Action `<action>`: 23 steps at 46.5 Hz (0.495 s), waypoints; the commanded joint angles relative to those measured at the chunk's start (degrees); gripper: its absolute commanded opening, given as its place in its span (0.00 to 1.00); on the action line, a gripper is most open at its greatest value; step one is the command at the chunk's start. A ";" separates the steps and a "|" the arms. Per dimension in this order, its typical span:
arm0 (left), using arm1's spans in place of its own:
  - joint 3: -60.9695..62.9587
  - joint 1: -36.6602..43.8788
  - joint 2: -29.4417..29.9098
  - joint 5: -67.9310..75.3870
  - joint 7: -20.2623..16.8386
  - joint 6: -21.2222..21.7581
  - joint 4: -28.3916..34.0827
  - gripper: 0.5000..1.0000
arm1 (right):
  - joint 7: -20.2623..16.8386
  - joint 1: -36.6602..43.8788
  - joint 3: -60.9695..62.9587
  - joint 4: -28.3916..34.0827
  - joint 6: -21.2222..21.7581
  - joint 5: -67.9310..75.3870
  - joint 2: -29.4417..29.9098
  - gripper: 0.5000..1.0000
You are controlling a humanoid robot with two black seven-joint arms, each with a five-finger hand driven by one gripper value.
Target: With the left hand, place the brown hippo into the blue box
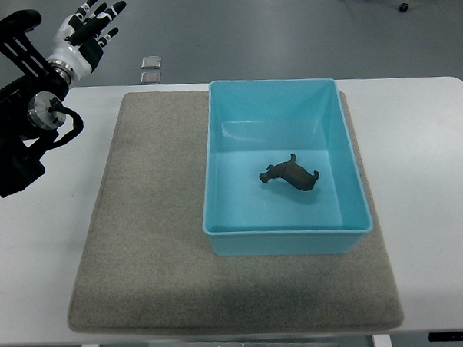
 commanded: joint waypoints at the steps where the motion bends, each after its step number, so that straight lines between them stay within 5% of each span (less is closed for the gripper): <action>1: -0.06 1.28 0.67 -0.14 0.00 -1.15 -0.02 0.99 | 0.00 -0.01 0.00 -0.05 0.01 0.00 0.00 0.87; 23: -3.75 5.76 2.17 -0.05 -0.88 -3.70 0.06 0.99 | 0.00 -0.01 0.00 0.04 0.01 0.00 0.00 0.87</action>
